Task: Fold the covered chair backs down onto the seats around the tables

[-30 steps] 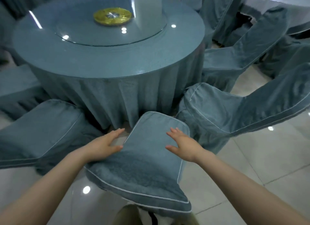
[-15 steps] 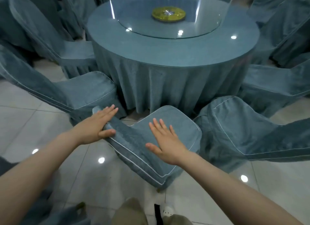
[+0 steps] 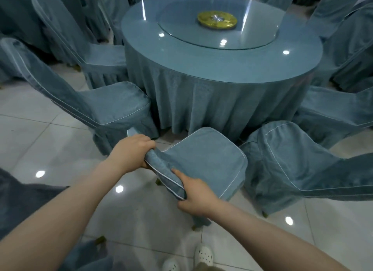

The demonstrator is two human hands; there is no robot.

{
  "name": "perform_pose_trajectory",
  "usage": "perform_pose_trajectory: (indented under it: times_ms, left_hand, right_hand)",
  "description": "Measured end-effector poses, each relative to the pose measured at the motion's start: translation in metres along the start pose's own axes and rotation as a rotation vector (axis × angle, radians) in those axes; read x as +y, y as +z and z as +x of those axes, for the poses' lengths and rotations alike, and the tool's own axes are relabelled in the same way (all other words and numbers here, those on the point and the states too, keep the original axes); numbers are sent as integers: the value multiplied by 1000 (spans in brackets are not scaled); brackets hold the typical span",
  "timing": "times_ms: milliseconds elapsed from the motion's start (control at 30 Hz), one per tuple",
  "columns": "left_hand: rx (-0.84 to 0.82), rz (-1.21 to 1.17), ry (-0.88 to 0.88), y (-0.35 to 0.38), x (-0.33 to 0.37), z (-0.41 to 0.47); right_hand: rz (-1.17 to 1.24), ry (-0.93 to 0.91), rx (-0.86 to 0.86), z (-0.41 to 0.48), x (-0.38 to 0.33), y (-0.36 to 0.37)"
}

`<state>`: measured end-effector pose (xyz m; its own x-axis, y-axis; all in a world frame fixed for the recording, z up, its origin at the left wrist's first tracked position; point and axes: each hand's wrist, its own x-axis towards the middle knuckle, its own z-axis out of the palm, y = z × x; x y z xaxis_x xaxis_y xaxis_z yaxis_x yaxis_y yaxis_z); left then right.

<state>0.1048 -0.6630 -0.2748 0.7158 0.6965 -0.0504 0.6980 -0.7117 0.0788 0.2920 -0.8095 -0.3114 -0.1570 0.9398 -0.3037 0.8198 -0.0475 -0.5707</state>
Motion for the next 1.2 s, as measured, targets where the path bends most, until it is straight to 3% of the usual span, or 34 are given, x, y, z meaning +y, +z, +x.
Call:
perform_pose_trajectory:
  times_ms: [333,567,800,1200]
  left_hand:
    - [-9,232,-142,-5,5,-49]
    - [-41,360,-214,-9,23,-39]
    - [-96,316,-163,-12,54,-16]
    - [45,232,-203,12,96,-12]
  right_hand:
    - [29,-71,-211,-3,-7,-15]
    - [81,-18,-252,4,6,-33]
    - [-31,22,-214,-6,31,-55]
    - [-352,128,-35,-38,71,-64]
